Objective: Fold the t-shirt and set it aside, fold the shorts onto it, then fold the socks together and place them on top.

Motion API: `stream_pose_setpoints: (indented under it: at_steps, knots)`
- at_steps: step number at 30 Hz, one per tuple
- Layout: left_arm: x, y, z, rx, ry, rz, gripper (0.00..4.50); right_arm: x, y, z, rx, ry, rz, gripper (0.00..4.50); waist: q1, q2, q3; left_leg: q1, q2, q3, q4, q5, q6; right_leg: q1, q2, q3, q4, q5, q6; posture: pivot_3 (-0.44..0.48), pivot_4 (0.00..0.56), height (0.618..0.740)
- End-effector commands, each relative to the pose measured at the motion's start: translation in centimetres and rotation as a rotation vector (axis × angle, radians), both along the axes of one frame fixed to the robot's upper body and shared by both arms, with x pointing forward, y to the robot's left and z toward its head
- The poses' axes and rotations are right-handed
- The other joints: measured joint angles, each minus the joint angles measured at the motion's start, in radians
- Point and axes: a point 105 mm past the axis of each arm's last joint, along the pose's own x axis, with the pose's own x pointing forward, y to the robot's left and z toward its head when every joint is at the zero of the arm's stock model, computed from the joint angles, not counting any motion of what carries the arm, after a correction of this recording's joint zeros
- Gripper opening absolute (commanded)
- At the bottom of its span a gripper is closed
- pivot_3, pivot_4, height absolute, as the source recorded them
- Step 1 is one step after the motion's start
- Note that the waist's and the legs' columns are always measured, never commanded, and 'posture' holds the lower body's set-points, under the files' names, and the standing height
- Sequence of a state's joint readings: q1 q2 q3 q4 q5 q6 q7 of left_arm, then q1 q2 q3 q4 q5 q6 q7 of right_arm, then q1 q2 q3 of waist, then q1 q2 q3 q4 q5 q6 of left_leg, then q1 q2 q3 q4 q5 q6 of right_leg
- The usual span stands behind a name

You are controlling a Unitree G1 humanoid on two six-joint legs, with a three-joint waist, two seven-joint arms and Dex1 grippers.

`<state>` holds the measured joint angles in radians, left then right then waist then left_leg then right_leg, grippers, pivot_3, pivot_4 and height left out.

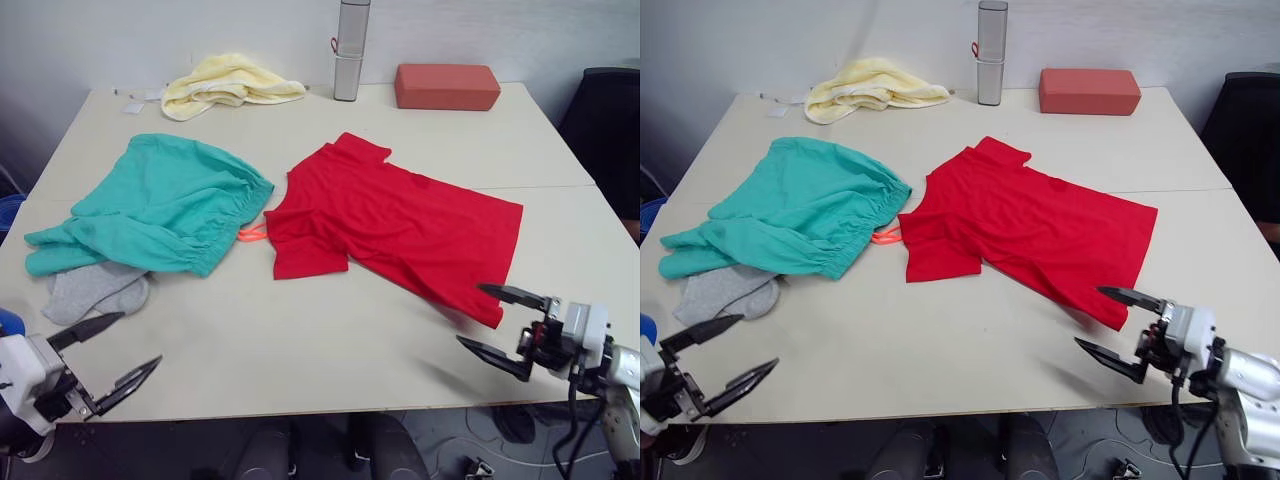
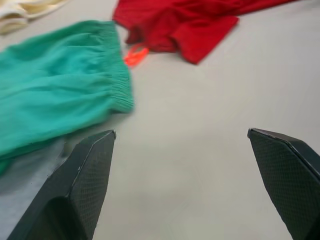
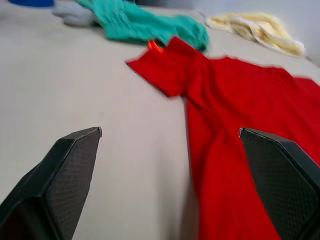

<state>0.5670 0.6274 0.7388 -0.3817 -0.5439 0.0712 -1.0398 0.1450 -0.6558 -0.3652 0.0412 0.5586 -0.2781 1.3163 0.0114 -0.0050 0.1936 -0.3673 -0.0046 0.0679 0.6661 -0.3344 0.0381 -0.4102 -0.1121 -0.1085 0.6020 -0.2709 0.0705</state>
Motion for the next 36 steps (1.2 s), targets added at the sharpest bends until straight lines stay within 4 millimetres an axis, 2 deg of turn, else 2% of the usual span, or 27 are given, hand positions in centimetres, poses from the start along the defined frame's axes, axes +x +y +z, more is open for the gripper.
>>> stream_pose_setpoints:
  at_steps: [1,5,9,13,15,18,20,23,26,32,36]
  knots:
    - [-1.4,0.9,-1.0,0.035,0.074,-0.013,4.44,-0.9,-2.0,0.0,-0.056,-0.037,-0.08,4.5,0.001,0.0,0.0,0.0,0.0,0.0,0.001,0.0,0.001,0.0,0.0,0.0,0.001,0.0,0.0,0.0,0.15,0.74]
    - [-2.0,1.5,-1.8,0.028,0.129,-0.017,4.44,-1.5,-2.3,-0.1,-0.053,-0.046,-0.122,4.5,0.002,0.001,0.0,0.0,0.0,0.0,0.001,-0.001,0.001,0.0,0.0,0.001,0.0,0.0,0.0,0.0,0.15,0.74]
    - [-0.5,-0.2,-1.1,0.039,0.11,-0.098,4.44,-1.4,-1.4,0.5,-0.065,-0.068,-0.135,4.5,0.009,0.002,-0.001,0.0,0.0,-0.001,0.001,-0.002,-0.001,0.0,0.0,0.001,0.0,0.0,-0.001,0.0,0.15,0.74]
    - [2.5,-3.2,-0.4,0.096,0.085,-0.224,4.44,-0.1,-0.8,0.9,-0.173,-0.051,-0.149,4.5,0.017,0.003,-0.002,0.0,0.0,-0.001,0.002,-0.002,-0.002,0.001,-0.001,0.001,0.001,0.0,0.0,0.0,0.15,0.74]
    - [3.5,-5.8,0.1,0.076,0.092,-0.326,4.44,0.6,-0.6,1.1,-0.268,-0.074,-0.138,4.5,0.015,0.003,-0.002,0.0,0.0,-0.001,0.002,-0.001,-0.002,0.001,-0.001,0.001,0.001,0.0,0.0,0.0,0.15,0.74]
    - [4.5,-7.7,-0.9,0.202,0.123,-0.435,4.44,1.5,-0.7,1.2,-0.356,-0.076,-0.173,4.5,0.012,0.004,-0.002,0.0,0.0,-0.001,0.002,0.003,-0.003,0.0,-0.001,0.001,0.002,0.0,0.0,0.0,0.15,0.74]
    - [7.4,-8.8,-1.2,0.296,0.055,-0.442,4.44,2.2,-0.7,1.6,-0.44,-0.127,-0.211,4.5,0.013,0.008,-0.003,0.0,0.0,0.0,0.0,0.004,-0.006,0.0,0.0,0.001,0.002,0.0,0.0,0.0,0.15,0.74]
    - [12.4,-9.8,-1.2,0.503,-0.099,-0.437,4.44,2.1,-0.8,1.1,-0.558,-0.169,-0.21,4.5,0.019,0.008,-0.003,-0.001,-0.001,0.001,0.001,0.006,-0.006,-0.001,0.002,0.0,0.005,0.0,0.0,0.0,0.15,0.74]
    - [15.3,-10.1,-1.1,0.601,-0.161,-0.435,4.44,1.8,-1.5,0.9,-0.6,-0.172,-0.252,4.5,0.023,0.007,-0.004,0.0,-0.002,0.001,0.001,0.007,-0.006,0.0,0.002,0.0,0.006,0.001,0.001,0.0,0.15,0.74]
    - [17.6,-11.5,-2.6,0.65,-0.18,-0.511,4.44,1.7,-1.2,0.4,-0.629,-0.157,-0.297,4.5,0.014,0.007,-0.004,0.0,-0.002,0.006,0.002,0.008,-0.004,-0.001,0.003,0.002,0.007,0.002,0.004,0.0,0.15,0.74]
    - [18.7,-12.3,-3.1,0.687,-0.206,-0.546,4.44,1.6,-2.1,-0.4,-0.669,-0.121,-0.344,4.5,0.026,0.007,-0.005,0.001,-0.002,0.006,0.003,0.008,-0.003,0.001,0.001,0.003,0.005,0.003,0.004,0.0,0.15,0.74]
